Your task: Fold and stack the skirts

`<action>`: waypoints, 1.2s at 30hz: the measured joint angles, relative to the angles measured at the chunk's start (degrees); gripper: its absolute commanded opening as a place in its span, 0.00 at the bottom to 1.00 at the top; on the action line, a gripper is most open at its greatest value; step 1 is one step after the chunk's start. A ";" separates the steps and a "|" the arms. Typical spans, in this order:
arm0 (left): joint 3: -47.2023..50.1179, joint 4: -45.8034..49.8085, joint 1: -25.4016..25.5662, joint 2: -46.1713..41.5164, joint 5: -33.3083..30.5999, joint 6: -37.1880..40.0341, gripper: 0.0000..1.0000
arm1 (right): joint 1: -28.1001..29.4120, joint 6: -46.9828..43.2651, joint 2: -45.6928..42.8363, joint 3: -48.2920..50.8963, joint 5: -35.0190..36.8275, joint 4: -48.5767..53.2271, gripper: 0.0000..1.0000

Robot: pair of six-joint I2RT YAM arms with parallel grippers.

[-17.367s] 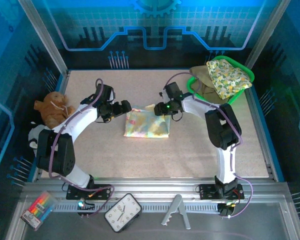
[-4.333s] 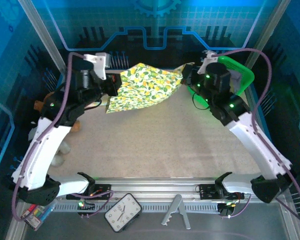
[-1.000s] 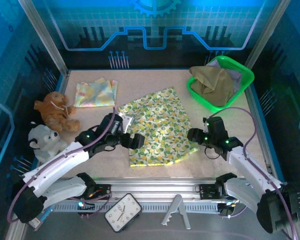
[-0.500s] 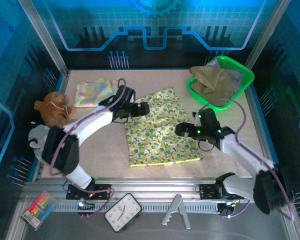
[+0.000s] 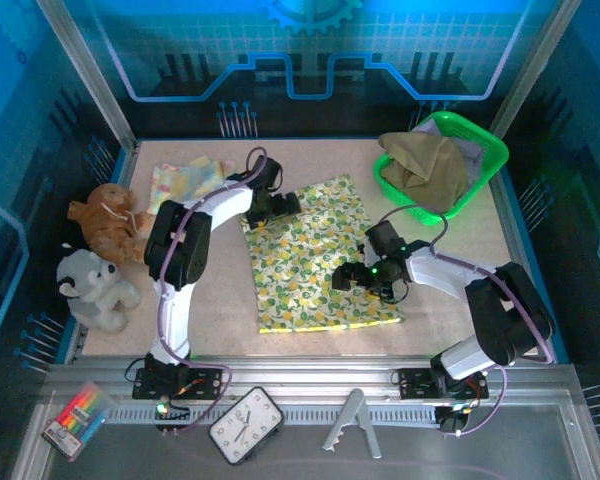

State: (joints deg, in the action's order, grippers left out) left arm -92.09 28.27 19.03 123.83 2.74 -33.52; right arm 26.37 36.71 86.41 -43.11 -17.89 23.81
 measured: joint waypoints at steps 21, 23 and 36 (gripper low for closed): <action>2.54 3.43 -1.07 -12.37 4.66 -1.81 0.99 | 0.61 10.95 1.11 -11.54 6.29 -2.32 1.00; 10.19 0.94 -0.42 -20.09 5.18 -4.42 0.99 | 0.63 11.32 1.11 -11.47 5.62 -2.49 1.00; 37.33 -9.81 11.47 -30.03 17.31 -22.14 0.99 | 0.57 13.51 1.14 -9.18 7.41 -1.29 1.00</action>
State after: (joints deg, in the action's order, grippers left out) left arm -54.76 18.46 30.50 93.80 20.05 -55.66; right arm 26.94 50.22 87.55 -52.29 -10.48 22.52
